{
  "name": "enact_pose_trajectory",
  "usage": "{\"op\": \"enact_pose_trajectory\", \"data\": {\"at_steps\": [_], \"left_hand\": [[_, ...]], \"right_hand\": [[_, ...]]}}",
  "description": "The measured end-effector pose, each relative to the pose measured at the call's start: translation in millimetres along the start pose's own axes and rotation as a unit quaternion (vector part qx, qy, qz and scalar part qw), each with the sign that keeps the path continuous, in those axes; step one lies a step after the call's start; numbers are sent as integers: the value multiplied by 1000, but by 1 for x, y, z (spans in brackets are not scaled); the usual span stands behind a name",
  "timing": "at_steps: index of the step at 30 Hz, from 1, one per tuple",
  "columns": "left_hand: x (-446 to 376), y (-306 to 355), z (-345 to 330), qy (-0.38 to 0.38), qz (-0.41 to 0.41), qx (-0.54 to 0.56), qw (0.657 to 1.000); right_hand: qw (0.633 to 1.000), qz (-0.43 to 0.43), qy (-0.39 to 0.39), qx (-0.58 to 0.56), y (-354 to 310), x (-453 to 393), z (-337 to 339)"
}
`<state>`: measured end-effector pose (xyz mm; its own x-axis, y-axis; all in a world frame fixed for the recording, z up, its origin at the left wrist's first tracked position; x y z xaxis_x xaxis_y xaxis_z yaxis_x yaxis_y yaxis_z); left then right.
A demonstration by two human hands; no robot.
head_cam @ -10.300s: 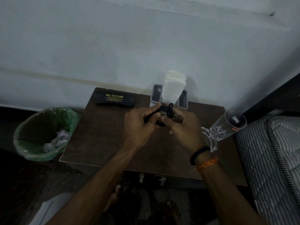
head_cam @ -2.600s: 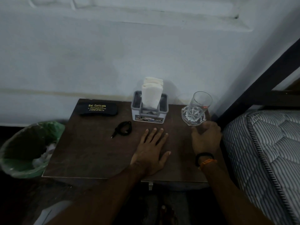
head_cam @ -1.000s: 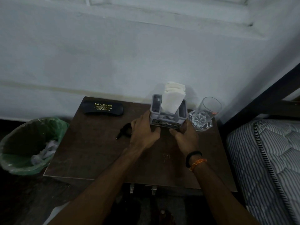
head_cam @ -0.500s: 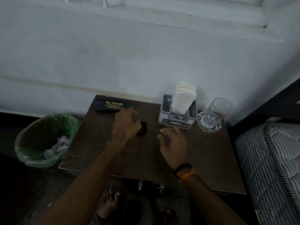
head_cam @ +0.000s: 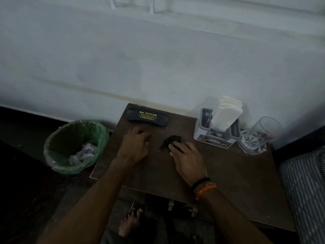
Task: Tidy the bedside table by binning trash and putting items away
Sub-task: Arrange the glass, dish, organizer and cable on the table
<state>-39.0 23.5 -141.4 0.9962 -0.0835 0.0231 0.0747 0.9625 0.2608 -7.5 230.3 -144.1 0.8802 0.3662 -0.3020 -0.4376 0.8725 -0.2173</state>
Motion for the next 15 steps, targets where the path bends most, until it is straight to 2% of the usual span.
{"op": "enact_pose_trajectory", "data": {"at_steps": [4,15], "left_hand": [[9,-7,-19,61,-17,-29,998],[19,-8,-35,96,-53,-68,992]], "right_hand": [[999,-20,-7,29,0,-6,-3],[988,-147,-39,32,8,-40,-12]]}}
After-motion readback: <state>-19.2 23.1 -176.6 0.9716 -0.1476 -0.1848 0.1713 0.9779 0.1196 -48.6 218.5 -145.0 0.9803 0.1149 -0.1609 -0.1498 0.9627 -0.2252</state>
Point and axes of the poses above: each hand's wrist, its own x-axis away from the middle knuckle, its own z-axis out of the back of the hand, y = z × x, the point moved 3 cm from there along -x, towards the middle knuckle, and after that the axes turned 8 degrees about -x, right-handed, at the moved point
